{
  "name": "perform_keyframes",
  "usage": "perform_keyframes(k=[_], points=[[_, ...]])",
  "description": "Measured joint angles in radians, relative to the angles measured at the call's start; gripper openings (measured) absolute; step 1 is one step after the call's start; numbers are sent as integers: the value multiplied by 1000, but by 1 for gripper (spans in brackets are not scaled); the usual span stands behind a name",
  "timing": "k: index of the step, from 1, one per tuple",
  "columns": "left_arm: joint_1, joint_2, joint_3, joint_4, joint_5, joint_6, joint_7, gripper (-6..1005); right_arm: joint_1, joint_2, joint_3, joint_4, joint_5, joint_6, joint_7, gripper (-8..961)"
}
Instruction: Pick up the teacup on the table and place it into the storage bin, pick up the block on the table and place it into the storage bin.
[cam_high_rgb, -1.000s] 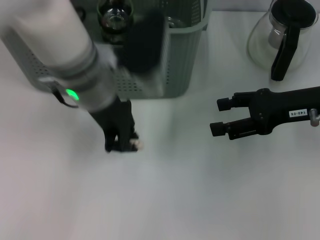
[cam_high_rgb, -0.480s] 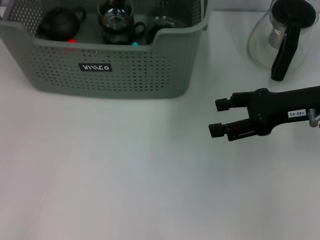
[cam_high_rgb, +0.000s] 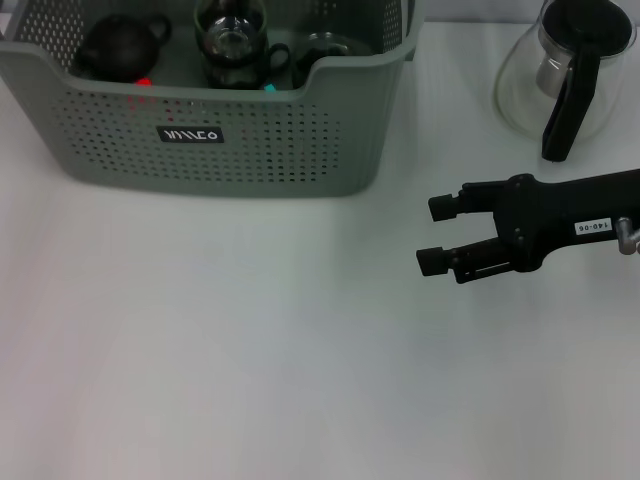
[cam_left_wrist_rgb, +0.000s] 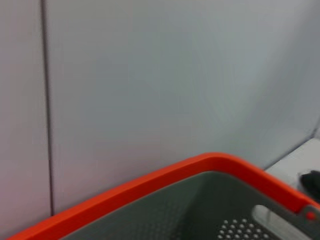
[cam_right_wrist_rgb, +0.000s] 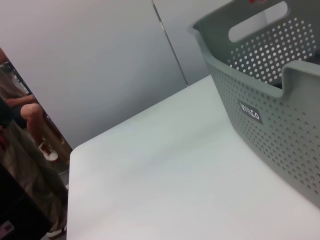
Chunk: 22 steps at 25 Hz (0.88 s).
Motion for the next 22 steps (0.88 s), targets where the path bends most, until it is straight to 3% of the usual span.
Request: perform_keyframes(k=[7, 11, 16, 22], points=[[2, -7, -7, 24, -1, -15, -21, 463, -1, -2, 5, -2, 0, -16, -25, 941], [50, -16, -100, 107, -171, 179, 16, 549, -3, -5, 9, -2, 9, -29, -37, 942], [189, -69, -151, 139, -496, 441, 168, 736, -29, -19, 23, -2, 63, -56, -99, 942], [342, -166, -141, 130, -552, 585, 366, 952, -56, -29, 71, 8, 119, -110, -187, 942]])
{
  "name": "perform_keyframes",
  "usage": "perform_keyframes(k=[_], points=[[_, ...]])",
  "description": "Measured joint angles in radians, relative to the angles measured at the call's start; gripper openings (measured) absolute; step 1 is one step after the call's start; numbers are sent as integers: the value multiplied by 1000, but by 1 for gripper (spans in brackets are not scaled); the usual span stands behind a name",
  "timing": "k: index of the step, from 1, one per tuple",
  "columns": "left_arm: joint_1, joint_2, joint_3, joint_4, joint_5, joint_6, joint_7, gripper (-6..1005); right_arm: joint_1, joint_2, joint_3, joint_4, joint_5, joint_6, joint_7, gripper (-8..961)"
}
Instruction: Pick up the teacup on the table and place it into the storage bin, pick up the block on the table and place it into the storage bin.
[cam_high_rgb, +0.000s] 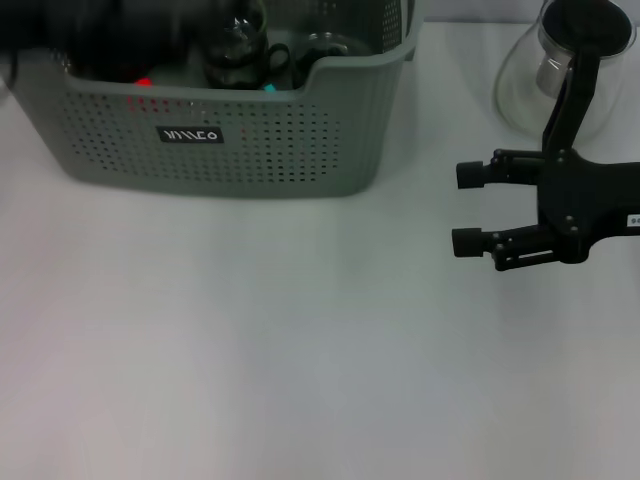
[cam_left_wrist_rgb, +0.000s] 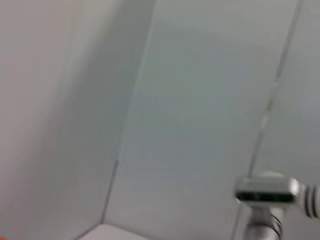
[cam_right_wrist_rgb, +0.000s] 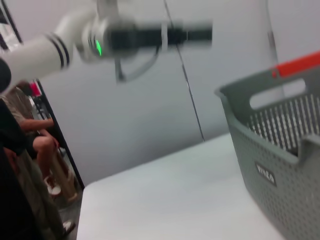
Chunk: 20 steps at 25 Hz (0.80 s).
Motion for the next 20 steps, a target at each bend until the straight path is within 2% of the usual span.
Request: perform_keyframes(k=[3, 7, 11, 16, 20], points=[[75, -28, 29, -34, 8, 5, 106, 952, -5, 13, 4, 20, 13, 0, -76, 942], [152, -32, 67, -157, 63, -59, 246, 952, 6, 36, -2, 74, 14, 33, -178, 942], [180, -32, 64, -217, 151, -143, 322, 952, 27, 52, -16, 147, 11, 93, -263, 942], [176, -25, 67, -290, 246, -196, 390, 952, 57, 53, -40, 244, 7, 186, -336, 942], [173, -33, 71, -302, 296, -217, 425, 952, 73, 53, -85, 285, 7, 254, -341, 942]])
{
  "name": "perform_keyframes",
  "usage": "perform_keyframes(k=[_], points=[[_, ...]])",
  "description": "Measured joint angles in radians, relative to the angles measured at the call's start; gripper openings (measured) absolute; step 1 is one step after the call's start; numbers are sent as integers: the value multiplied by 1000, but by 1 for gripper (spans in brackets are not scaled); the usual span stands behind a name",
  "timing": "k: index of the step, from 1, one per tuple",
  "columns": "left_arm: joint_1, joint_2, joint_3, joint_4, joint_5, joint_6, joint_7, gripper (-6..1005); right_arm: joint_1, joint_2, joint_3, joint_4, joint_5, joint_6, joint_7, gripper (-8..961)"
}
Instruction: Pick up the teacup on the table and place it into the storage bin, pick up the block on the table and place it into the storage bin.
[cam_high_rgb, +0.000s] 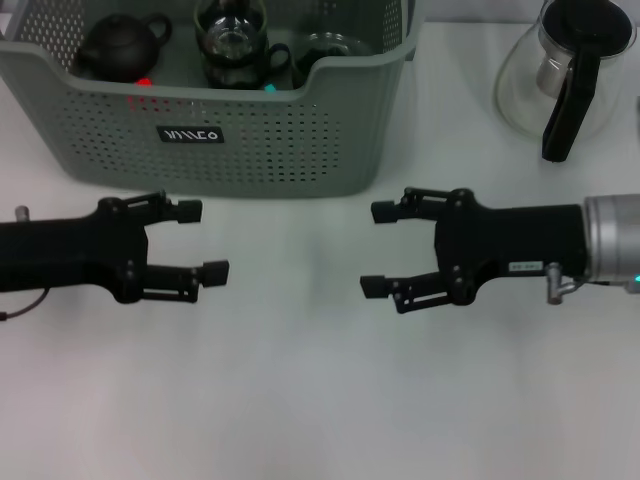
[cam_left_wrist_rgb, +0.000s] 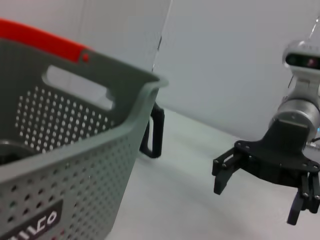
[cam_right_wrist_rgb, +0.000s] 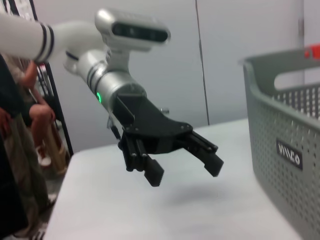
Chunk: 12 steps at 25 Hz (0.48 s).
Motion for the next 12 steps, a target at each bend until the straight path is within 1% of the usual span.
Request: perform_keyframes(k=[2, 6, 12], points=[[-4, -1, 0, -18, 14, -20, 7, 952, 3, 0, -13, 14, 0, 29, 2, 942], [-19, 6, 0, -65, 41, -69, 8, 952, 5, 1, -33, 24, 0, 61, 6, 942], [-32, 3, 0, -75, 59, -83, 9, 952, 21, 1, -42, 46, 1, 90, 6, 941]])
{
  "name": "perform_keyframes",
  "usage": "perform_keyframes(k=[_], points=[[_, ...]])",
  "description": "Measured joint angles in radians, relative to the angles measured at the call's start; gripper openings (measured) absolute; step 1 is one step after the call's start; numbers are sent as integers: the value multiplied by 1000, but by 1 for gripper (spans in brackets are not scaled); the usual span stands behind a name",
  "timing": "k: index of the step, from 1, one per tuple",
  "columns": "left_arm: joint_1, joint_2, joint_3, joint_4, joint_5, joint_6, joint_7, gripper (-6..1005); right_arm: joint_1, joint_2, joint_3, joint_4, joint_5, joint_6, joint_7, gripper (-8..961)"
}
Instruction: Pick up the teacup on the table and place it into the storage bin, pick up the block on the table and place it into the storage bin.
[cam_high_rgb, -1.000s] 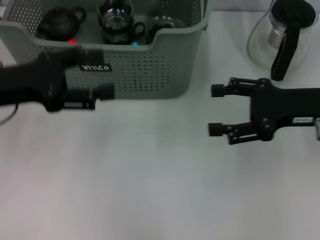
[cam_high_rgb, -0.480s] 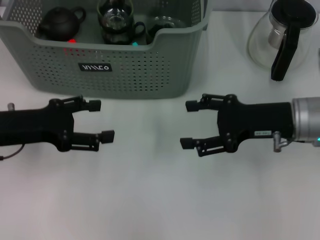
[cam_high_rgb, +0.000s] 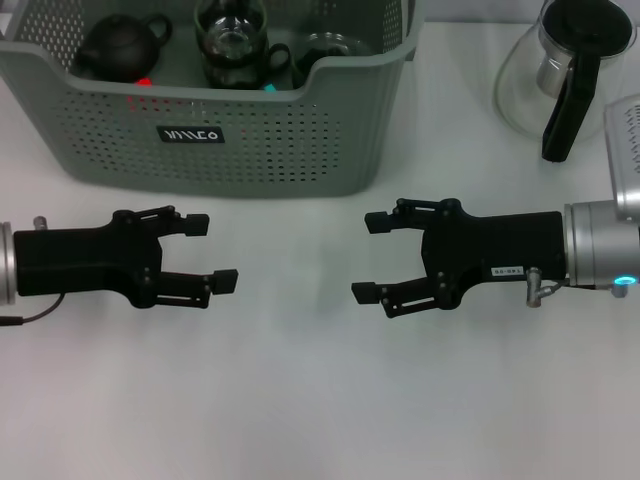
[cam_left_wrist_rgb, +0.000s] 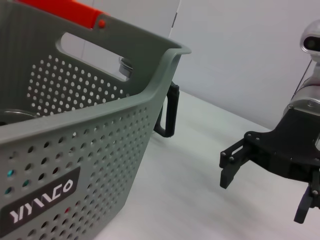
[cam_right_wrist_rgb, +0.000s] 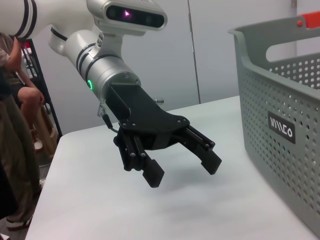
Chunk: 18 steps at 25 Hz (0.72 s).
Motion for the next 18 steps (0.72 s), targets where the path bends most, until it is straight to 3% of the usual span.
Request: perform_keyframes(k=[18], points=[[-11, -4, 0, -10, 0, -16, 1, 952, -3, -8, 9, 1, 5, -9, -5, 942]])
